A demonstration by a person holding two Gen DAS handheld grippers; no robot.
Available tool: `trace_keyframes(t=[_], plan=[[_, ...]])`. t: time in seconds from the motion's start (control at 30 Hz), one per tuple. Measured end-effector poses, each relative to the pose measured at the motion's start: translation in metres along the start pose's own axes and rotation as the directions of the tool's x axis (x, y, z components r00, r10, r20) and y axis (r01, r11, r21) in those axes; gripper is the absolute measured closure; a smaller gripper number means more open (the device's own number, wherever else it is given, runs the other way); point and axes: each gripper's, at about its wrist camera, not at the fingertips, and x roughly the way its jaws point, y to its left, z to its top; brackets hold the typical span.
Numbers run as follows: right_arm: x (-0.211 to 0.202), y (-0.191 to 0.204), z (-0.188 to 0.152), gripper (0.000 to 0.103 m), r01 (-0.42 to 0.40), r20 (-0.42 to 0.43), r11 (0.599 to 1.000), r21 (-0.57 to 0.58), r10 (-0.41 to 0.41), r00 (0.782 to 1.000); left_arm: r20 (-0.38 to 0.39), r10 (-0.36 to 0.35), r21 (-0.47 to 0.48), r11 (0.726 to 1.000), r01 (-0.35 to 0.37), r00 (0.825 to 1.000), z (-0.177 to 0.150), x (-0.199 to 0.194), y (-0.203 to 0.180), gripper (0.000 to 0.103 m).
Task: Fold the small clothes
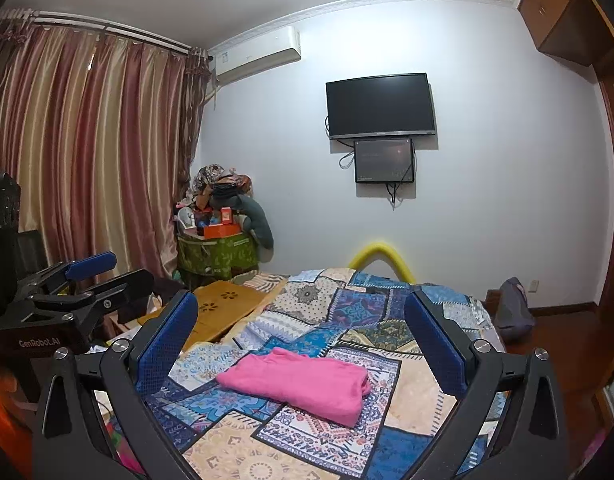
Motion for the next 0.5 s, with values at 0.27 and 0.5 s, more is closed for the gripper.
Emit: trace_keyframes(t=[0.27,0.5], plan=[[0.0026,-0.0045,-0.0062,0.001,0.007,-0.021,1.0,0.018,-0.007,1.0,-0.014,-0.007,-0.012,1.0,0.007,1.0,-0.0028,0.0052,0.0026,0.0],[0.0016,-0.0052,-0.0075,0.001,0.01,-0.03,1.0,0.023,-0.01,1.0,-0.021,-0.013,-0.016,1.0,0.013,1.0,-0.0035,0.0072,0.0031,0.0]])
